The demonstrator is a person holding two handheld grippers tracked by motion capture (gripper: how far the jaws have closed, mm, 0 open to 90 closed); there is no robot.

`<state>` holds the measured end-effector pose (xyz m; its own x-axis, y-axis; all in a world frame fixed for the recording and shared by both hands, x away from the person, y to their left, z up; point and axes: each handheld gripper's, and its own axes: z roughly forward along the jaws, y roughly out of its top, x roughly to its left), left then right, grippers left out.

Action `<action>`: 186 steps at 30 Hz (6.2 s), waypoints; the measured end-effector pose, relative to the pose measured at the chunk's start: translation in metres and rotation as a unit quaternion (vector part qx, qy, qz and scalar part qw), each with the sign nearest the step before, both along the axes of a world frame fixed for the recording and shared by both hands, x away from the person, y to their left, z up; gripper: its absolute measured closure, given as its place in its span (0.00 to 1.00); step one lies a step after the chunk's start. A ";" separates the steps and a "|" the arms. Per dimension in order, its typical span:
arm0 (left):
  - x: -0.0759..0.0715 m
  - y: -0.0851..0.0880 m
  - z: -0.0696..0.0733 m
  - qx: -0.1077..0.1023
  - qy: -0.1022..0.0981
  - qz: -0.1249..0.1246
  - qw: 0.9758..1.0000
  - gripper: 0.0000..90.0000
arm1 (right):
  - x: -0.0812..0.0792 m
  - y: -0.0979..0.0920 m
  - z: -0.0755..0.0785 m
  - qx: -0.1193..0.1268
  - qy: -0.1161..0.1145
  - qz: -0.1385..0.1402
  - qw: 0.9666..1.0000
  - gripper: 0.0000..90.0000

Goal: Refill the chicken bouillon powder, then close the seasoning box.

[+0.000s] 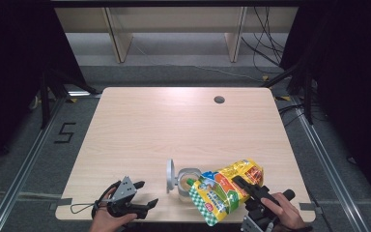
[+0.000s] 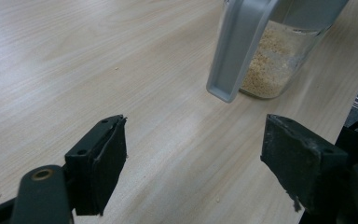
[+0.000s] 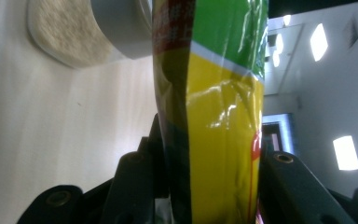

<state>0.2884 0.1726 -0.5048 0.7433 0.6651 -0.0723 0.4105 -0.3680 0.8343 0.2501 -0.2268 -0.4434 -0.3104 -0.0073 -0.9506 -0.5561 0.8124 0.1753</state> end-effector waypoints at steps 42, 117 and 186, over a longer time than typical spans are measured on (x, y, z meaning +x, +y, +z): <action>0.000 -0.003 0.001 -0.009 0.004 -0.006 1.000 0.24 | 0.058 -0.034 -0.033 0.319 0.303 0.027 0.898 0.79; -0.001 0.002 0.004 -0.013 -0.003 -0.002 1.000 0.24 | 0.038 -0.070 -0.040 0.449 0.393 -0.219 0.772 0.28; 0.003 -0.034 0.069 -0.046 -0.086 -0.073 0.993 0.99 | 0.017 -0.074 -0.043 0.353 0.402 -0.292 0.793 0.26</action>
<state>0.2909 0.1386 -0.4355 0.8377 0.5460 0.0082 0.2075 -0.3321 0.9201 0.2670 -0.3007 -0.4864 -0.5727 0.8065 -0.1472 0.3997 0.4315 0.8088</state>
